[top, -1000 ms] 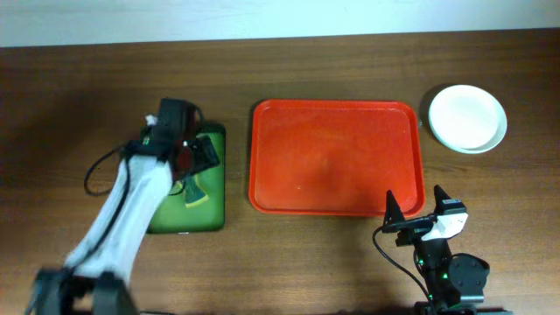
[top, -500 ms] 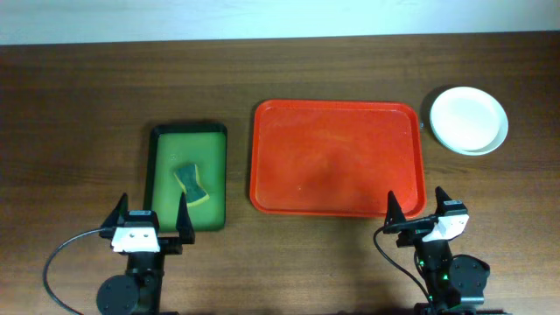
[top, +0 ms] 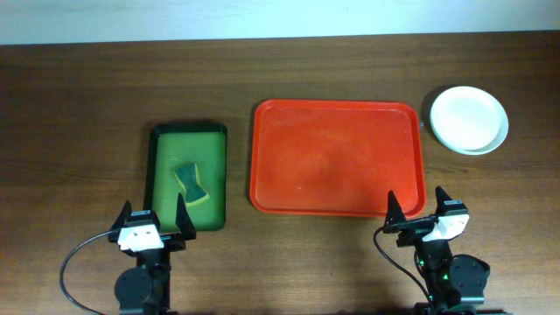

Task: Clean dirty plates on tray and stack at the side

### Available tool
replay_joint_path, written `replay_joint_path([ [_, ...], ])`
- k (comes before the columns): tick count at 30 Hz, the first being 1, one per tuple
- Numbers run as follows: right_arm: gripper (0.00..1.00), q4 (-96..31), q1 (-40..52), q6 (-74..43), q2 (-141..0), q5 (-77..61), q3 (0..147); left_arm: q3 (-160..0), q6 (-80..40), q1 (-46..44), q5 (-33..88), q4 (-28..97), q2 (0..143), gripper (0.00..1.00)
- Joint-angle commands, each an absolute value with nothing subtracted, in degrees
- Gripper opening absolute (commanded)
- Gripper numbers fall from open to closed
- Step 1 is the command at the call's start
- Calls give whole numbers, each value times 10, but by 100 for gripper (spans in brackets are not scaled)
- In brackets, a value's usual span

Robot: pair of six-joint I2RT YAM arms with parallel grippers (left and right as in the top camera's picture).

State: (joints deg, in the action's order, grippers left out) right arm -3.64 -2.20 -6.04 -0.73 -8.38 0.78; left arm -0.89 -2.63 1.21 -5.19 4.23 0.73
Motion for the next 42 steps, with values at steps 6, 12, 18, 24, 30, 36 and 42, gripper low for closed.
replay_joint_path([
  [6,98,-38,-18,-62,-4,-79,3,-5,24,16,-28,48,3,99],
  [12,98,-38,-18,-62,-4,-79,3,-5,24,16,-28,47,3,99],
  [18,98,-38,-18,-62,-4,-79,3,-5,24,16,-28,46,3,99],
  [24,98,-38,-18,-62,-4,-79,3,-5,24,16,-28,46,3,99],
  [30,99,-38,-18,-62,-4,-79,3,-5,24,16,-28,46,3,99],
  [36,98,-38,-18,-62,-4,-79,3,-5,24,16,-28,46,3,99],
  [42,98,-38,-18,-62,-4,-79,3,-5,24,16,-28,46,3,99],
])
